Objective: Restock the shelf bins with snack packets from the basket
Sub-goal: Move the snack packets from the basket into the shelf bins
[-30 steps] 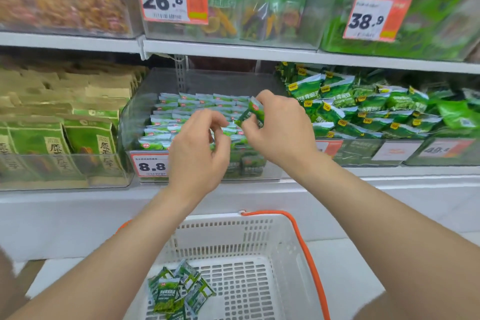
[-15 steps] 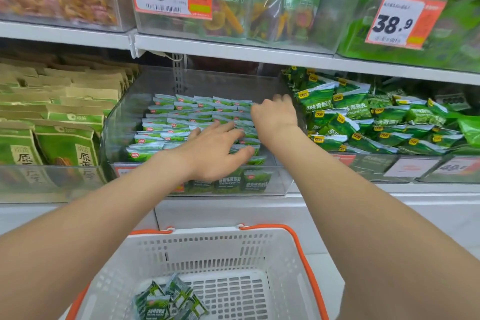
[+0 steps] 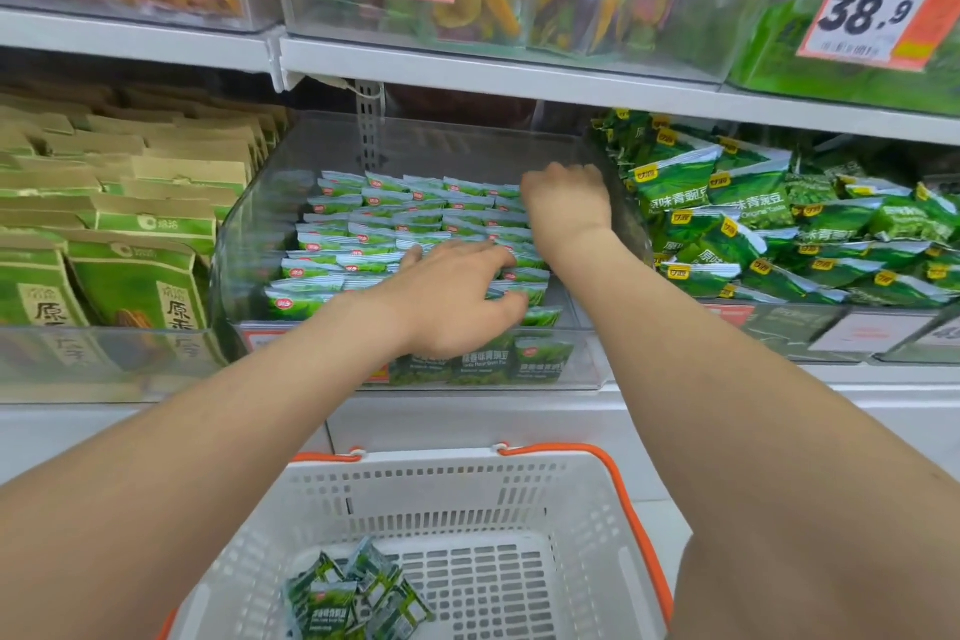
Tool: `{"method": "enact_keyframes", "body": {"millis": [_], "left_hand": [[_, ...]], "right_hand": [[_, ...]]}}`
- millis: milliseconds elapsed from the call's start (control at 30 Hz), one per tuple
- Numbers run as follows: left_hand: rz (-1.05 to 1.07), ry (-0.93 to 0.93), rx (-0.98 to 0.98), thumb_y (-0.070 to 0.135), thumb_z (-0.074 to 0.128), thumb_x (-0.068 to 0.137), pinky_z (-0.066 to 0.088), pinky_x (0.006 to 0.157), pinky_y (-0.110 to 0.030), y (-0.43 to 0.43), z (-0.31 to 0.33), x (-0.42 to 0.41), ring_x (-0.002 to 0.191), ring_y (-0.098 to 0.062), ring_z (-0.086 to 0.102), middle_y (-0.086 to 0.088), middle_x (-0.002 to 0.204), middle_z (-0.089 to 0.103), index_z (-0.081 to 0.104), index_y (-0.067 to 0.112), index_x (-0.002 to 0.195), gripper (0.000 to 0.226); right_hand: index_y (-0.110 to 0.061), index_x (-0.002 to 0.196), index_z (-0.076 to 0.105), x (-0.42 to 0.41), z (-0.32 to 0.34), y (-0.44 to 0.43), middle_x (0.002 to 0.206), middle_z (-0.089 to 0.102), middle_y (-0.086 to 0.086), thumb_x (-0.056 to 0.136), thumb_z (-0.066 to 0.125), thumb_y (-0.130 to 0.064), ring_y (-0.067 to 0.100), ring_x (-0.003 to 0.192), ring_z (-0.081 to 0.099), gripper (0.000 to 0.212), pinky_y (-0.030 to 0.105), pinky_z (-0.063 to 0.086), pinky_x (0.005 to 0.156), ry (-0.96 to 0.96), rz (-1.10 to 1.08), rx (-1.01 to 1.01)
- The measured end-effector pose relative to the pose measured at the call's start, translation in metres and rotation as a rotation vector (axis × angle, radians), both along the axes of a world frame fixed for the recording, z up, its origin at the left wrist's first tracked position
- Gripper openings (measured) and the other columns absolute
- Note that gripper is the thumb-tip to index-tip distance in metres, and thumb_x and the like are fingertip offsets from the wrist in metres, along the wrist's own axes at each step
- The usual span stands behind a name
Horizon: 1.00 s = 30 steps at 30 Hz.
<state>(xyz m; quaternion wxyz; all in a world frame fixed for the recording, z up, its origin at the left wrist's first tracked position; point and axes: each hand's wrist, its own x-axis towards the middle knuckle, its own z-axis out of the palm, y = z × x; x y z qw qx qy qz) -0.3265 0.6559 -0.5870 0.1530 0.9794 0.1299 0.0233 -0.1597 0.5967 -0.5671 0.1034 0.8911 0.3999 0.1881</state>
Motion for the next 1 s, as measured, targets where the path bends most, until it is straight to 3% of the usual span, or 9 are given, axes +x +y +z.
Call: {"method": "enact_keyframes", "body": {"millis": [67, 267, 400, 467, 533, 600, 733, 867, 1000], "left_hand": [[-0.008, -0.012, -0.002, 0.061, 0.038, 0.099, 0.028, 0.119, -0.061, -0.001, -0.001, -0.001, 0.145, -0.026, 0.04, -0.001, 0.155, 0.049, 0.048, 0.025, 0.147, 0.061], [0.007, -0.074, 0.012, 0.064, 0.029, 0.085, 0.041, 0.112, -0.053, 0.0, -0.002, -0.005, 0.135, -0.029, 0.052, -0.004, 0.144, 0.06, 0.055, 0.021, 0.142, 0.076], [-0.007, -0.221, 0.063, 0.061, 0.036, 0.092, 0.052, 0.095, -0.044, -0.002, -0.001, -0.01, 0.112, -0.025, 0.062, 0.0, 0.115, 0.068, 0.069, 0.024, 0.118, 0.056], [-0.042, -0.32, 0.157, 0.057, 0.041, 0.097, 0.053, 0.088, -0.042, -0.007, 0.0, -0.017, 0.104, -0.023, 0.063, 0.004, 0.104, 0.067, 0.07, 0.026, 0.11, 0.045], [-0.084, -0.431, 0.206, 0.051, 0.049, 0.096, 0.052, 0.083, -0.04, -0.014, 0.002, -0.028, 0.098, -0.024, 0.063, 0.005, 0.097, 0.066, 0.07, 0.026, 0.104, 0.034], [-0.111, -0.56, 0.196, 0.047, 0.062, 0.087, 0.049, 0.075, -0.039, -0.02, 0.005, -0.042, 0.089, -0.024, 0.06, 0.006, 0.089, 0.063, 0.061, 0.029, 0.091, 0.018], [-0.191, -0.687, 0.211, 0.04, 0.066, 0.075, 0.042, 0.058, -0.037, -0.03, 0.011, -0.074, 0.07, -0.023, 0.051, 0.008, 0.072, 0.05, 0.048, 0.029, 0.073, 0.021], [-0.294, -0.528, 0.289, 0.042, 0.059, 0.072, 0.038, 0.047, -0.031, -0.043, -0.01, -0.104, 0.062, -0.024, 0.06, 0.005, 0.068, 0.058, 0.04, 0.031, 0.068, 0.022], [-0.231, -0.05, 0.353, 0.046, 0.056, 0.082, 0.04, 0.056, -0.032, -0.058, -0.042, -0.111, 0.076, -0.029, 0.068, 0.002, 0.084, 0.071, 0.05, 0.028, 0.07, 0.023]], "right_hand": [[-0.005, 0.132, 0.058, -0.003, 0.002, 0.0, 0.13, 0.057, 0.016, 0.092, 0.062, 0.004, 0.041, 0.121, 0.059, 0.041, 0.044, 0.049, 0.093, 0.054, -0.009, 0.003], [0.003, 0.14, 0.044, -0.01, 0.007, 0.001, 0.142, 0.05, 0.023, 0.099, 0.055, -0.004, 0.037, 0.131, 0.052, 0.043, 0.039, 0.048, 0.098, 0.304, -0.04, -0.049], [-0.001, 0.123, 0.05, -0.031, 0.017, -0.02, 0.133, 0.052, 0.026, 0.099, 0.052, -0.005, 0.037, 0.122, 0.057, 0.024, 0.035, 0.041, 0.078, 0.492, -0.032, 0.067], [-0.007, 0.102, 0.05, -0.049, 0.026, -0.04, 0.116, 0.057, 0.023, 0.094, 0.054, -0.005, 0.041, 0.11, 0.059, 0.009, 0.036, 0.038, 0.074, 0.445, 0.048, 0.217], [-0.006, 0.101, 0.059, -0.072, 0.034, -0.06, 0.107, 0.063, 0.017, 0.09, 0.056, -0.011, 0.04, 0.103, 0.062, 0.013, 0.038, 0.041, 0.072, 0.34, 0.141, 0.348], [-0.011, 0.103, 0.064, -0.099, 0.036, -0.079, 0.103, 0.068, 0.014, 0.09, 0.053, -0.021, 0.041, 0.097, 0.064, 0.02, 0.04, 0.04, 0.069, 0.264, 0.22, 0.403], [-0.014, 0.088, 0.061, -0.153, 0.036, -0.109, 0.093, 0.068, 0.018, 0.09, 0.052, -0.027, 0.043, 0.09, 0.063, 0.015, 0.038, 0.034, 0.065, 0.332, 0.258, 0.376], [-0.017, 0.091, 0.065, -0.184, 0.016, -0.127, 0.098, 0.069, 0.016, 0.088, 0.055, -0.03, 0.041, 0.093, 0.066, 0.017, 0.035, 0.034, 0.065, 0.352, 0.307, 0.167], [-0.018, 0.111, 0.07, -0.192, -0.022, -0.135, 0.109, 0.067, 0.014, 0.095, 0.054, -0.031, 0.039, 0.102, 0.067, 0.025, 0.035, 0.038, 0.071, 0.455, 0.354, -0.12]]}}
